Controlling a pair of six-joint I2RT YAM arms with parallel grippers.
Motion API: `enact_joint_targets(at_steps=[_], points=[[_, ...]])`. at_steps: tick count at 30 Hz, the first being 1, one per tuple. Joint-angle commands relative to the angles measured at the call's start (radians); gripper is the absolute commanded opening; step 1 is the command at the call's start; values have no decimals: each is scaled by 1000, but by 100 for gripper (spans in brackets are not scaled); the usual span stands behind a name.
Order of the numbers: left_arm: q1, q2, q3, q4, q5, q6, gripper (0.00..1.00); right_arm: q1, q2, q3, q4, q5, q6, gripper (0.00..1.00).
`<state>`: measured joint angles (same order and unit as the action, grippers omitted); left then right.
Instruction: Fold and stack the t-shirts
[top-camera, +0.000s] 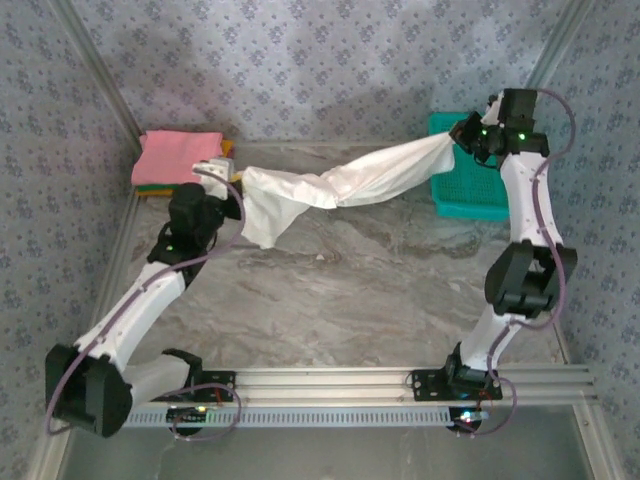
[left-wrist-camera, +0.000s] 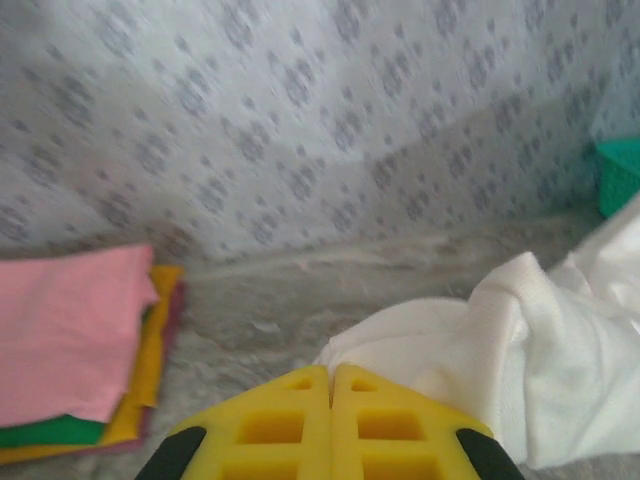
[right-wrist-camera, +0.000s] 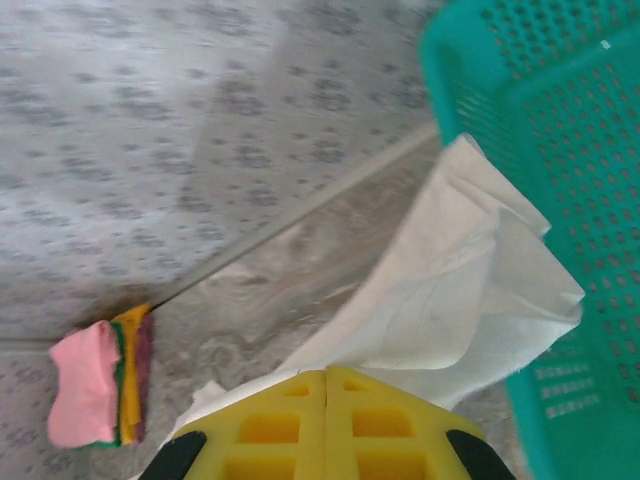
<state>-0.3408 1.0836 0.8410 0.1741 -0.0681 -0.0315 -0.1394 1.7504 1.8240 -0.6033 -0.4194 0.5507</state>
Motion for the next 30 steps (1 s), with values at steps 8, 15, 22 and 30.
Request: enact_joint_targets(at_steps=[8,15,22,30], points=[[8,-280,51,-157,-9,78,0,91,-390,-140,15,99,-54,0],[7,-340,86,-233,-26,122,0,118,-523,-246,-22,139,-61,0],[147,-26,203,-98,67,79,0,127,-327,-148,66,108,-59,0],[240,505,797,-36,222,21,0,148,48,352,33,84,-73,0]])
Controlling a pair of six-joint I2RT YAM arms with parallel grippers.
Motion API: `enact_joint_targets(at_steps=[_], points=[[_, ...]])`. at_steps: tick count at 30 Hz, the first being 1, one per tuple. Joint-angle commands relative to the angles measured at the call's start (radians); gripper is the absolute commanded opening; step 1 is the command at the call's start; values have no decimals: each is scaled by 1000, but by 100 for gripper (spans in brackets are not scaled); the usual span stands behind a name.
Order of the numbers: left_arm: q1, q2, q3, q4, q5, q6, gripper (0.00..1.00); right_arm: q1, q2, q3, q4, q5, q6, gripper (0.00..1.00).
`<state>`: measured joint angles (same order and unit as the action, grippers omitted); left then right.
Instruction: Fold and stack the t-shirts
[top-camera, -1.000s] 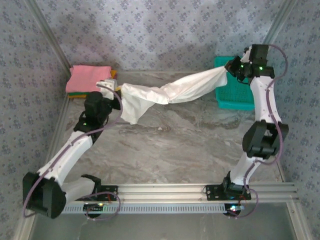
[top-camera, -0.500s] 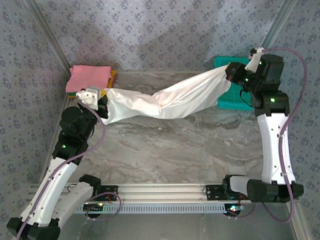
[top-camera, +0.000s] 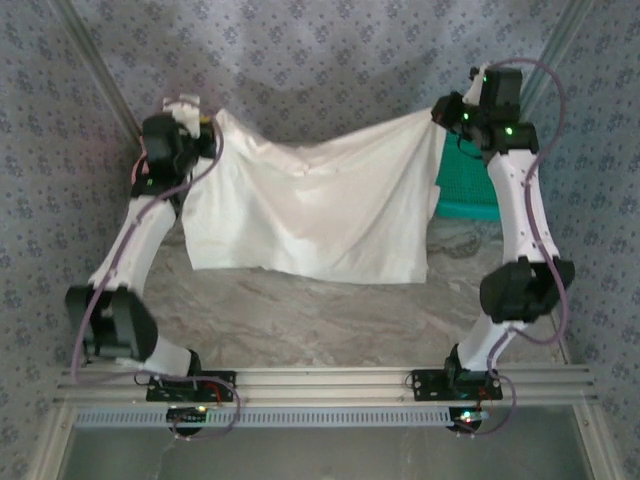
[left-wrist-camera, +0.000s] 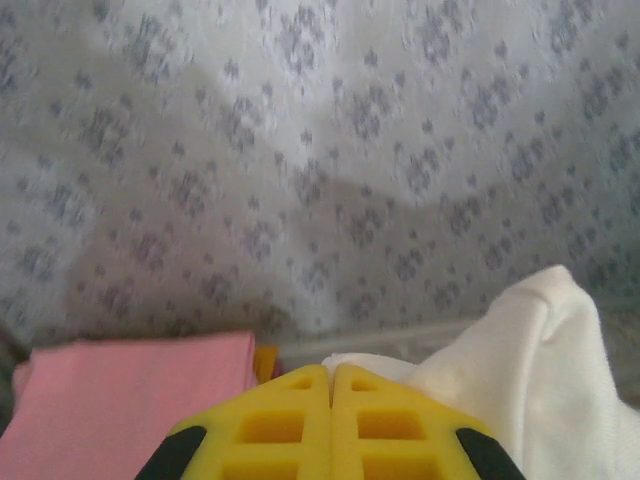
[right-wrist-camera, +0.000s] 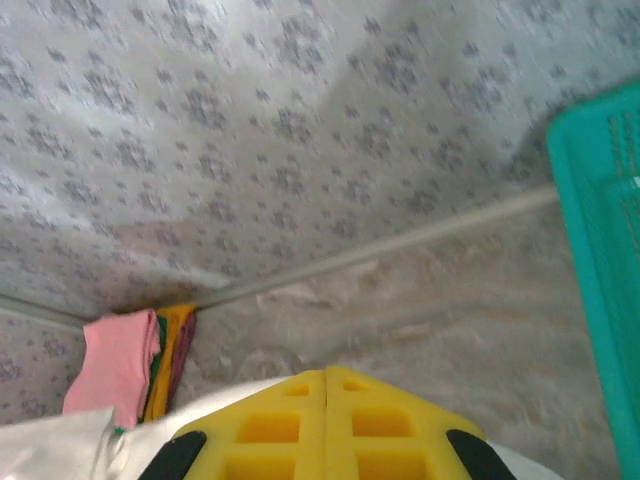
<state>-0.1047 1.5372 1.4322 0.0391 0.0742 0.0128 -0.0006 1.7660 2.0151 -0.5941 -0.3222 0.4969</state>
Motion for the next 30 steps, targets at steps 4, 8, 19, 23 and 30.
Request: enact_joint_targets(at_steps=[4,8,19,23,30], points=[[3,174,499,36,133,-31,0,20,129,405,-2,-11,-17,0],[3,179,600,-10,146,10,0,24,168,553,-29,-23,-24,0],[3,-178,-211,360,149,62,11,65,-190,-108,189,-11,-98,0],[-24,-329,-635,507,110,-7,21,86,-465,-632,351,2,-67,13],[-170,-769,-1081,314,-111,-93,54,193,-963,-1177,258,235,-42,48]])
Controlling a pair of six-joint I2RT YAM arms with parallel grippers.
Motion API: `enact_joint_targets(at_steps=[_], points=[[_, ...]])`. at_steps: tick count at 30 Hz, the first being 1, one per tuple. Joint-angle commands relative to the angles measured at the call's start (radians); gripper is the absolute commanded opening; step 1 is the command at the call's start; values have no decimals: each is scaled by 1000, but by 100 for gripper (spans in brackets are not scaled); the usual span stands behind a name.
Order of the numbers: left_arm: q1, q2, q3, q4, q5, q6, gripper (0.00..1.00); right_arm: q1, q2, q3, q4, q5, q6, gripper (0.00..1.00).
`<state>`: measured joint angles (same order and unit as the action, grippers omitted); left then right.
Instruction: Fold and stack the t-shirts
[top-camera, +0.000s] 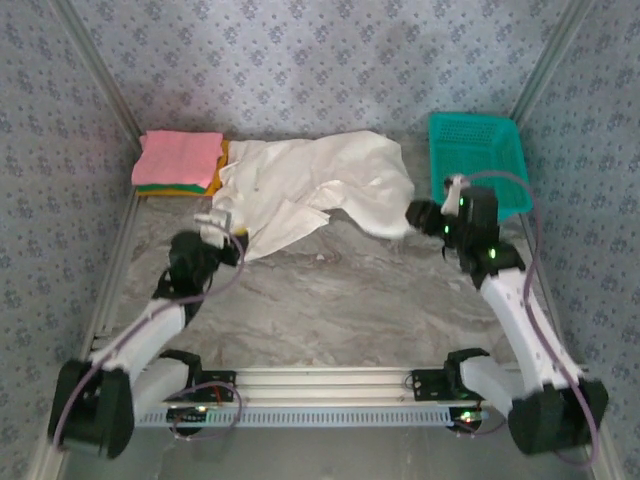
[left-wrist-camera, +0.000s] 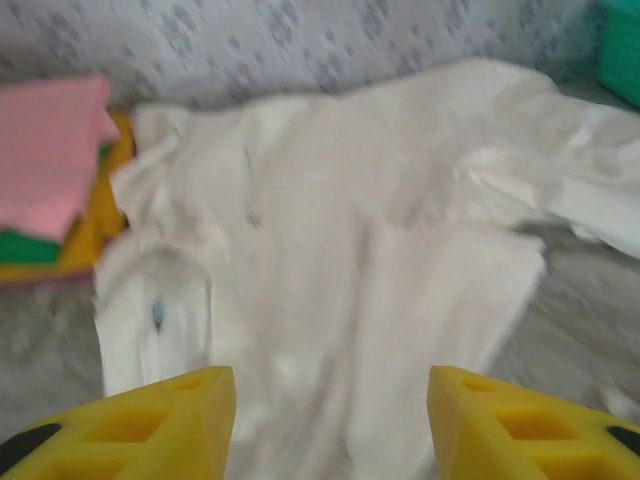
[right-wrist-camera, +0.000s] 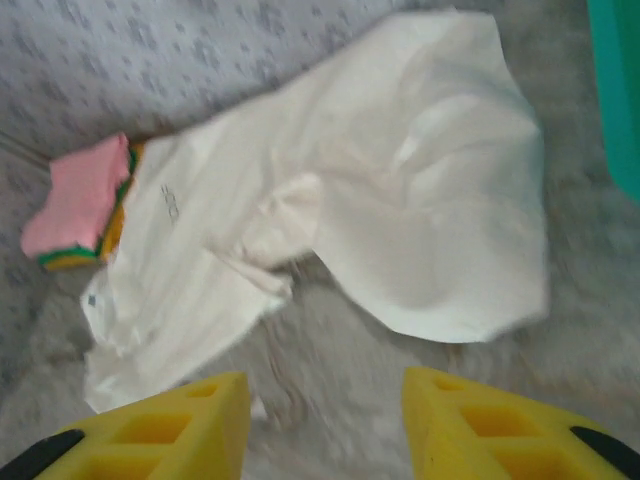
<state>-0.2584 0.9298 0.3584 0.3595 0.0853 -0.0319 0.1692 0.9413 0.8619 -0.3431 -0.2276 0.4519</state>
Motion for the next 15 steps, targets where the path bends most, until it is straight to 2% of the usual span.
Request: enact_joint_targets(at_steps=[1,4,6,11,15], points=[[-15,-221,-12,-71,-162,-57,57,24,-172,-28,-22,166,-5,49],[-13,-285,25,-160,-178,-16,59,23,-157,-11,-29,188,-38,50],[-12,-215,87,-165,-158,-17,62,22,-58,27,6,157,-56,50],[-38,164,326,-166,12,-44,68,43,332,209,43,66,-47,50],[-110,416,448,-159,17,-29,71,63,566,360,-58,125,-6,53]])
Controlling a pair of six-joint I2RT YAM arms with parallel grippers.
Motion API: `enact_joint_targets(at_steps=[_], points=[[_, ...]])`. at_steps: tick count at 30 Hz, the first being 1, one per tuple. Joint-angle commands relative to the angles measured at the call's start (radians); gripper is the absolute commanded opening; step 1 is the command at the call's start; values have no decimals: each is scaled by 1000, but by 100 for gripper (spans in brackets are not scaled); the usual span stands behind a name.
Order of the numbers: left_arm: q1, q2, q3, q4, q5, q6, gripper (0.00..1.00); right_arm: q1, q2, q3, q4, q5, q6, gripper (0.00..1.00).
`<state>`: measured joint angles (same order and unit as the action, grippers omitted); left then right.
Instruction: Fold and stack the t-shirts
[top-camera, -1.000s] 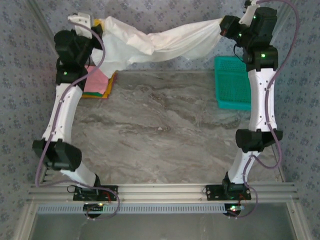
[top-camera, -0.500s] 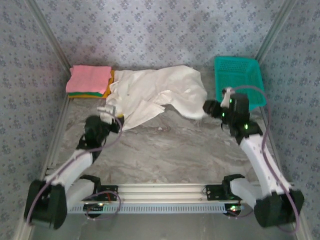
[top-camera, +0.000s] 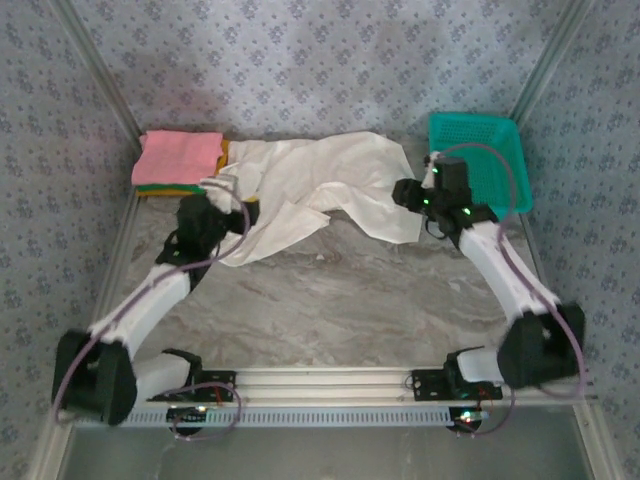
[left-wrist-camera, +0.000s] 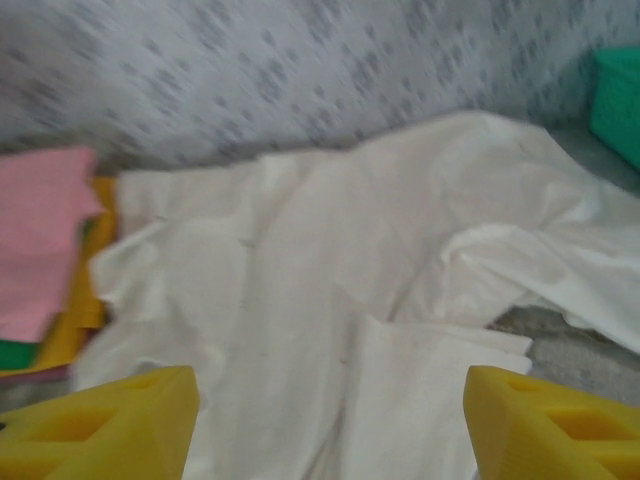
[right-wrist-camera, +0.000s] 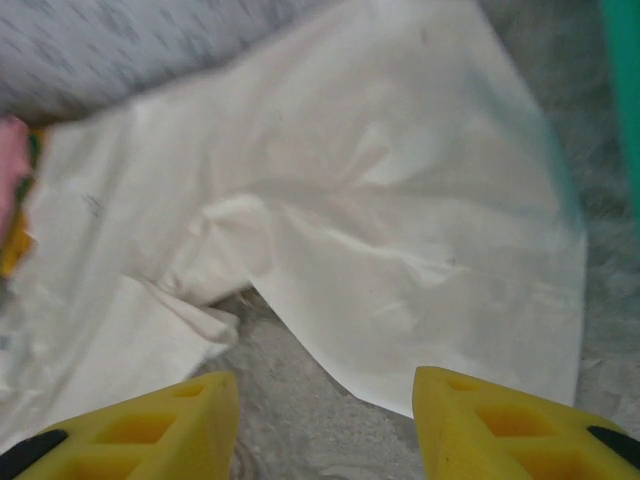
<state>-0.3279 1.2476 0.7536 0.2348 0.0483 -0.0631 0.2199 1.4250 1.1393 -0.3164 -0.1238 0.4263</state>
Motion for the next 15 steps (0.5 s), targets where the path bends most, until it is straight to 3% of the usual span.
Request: enact_joint_targets(at_steps=[1,10,15], points=[[-55,143,65,-28,58,0,72,15,120,103,-110,37,35,54],[-77,394,71,-10,68,-54,78,-22,206,-45,-145,32,109,60],[-65,454,89,-12,79,-82,69,-49,295,-76,-111,7,114,62]])
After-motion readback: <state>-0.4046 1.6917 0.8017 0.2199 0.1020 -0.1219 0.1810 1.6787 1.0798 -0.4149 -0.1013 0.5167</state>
